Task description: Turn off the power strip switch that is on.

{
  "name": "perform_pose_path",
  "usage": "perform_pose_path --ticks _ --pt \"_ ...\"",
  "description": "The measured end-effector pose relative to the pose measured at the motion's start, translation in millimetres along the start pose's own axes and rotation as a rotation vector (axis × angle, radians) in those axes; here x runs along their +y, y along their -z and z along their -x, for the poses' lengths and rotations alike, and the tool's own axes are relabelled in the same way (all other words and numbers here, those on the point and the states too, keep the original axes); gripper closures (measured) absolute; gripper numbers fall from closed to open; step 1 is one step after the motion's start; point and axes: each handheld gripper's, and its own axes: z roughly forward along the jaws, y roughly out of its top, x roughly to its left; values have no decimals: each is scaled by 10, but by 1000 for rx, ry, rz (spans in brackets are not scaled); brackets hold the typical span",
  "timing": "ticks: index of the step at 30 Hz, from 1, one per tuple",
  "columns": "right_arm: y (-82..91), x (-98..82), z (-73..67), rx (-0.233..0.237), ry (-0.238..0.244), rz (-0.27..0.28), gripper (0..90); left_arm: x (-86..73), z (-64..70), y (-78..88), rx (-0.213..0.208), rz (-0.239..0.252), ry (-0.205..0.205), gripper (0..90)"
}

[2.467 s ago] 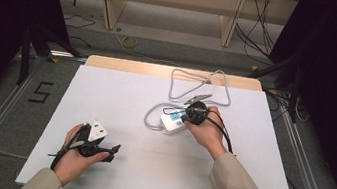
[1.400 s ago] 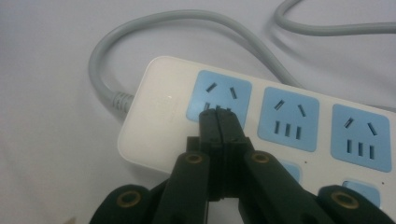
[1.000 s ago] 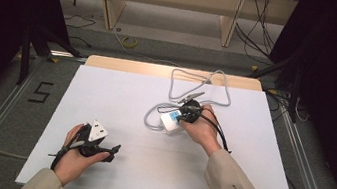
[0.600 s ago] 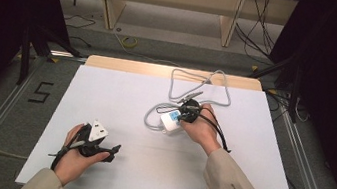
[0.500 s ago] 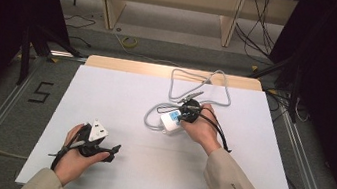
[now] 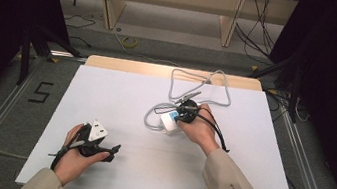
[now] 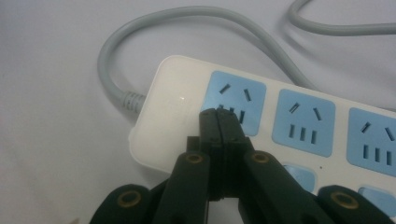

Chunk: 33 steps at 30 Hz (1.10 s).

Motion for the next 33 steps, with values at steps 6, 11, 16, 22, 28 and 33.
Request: perform_pose_path --ticks 6,11,16,22,28,33 --pt "14 -4 7 -17 2 -7 900 0 -4 -9 0 -3 -3 161" --pt "13 7 -10 -25 9 -16 900 2 2 -3 0 -1 -1 161" --pt "18 2 -12 -27 9 -18 900 0 1 -1 0 -1 0 161" --pt "19 12 -31 -35 4 -31 900 3 1 -4 0 -1 -4 161" --pt "18 14 -39 -40 0 -34 900 6 6 1 0 0 -5 160" --pt "15 19 -45 -47 -4 -37 900 4 2 -1 1 -1 -6 161"
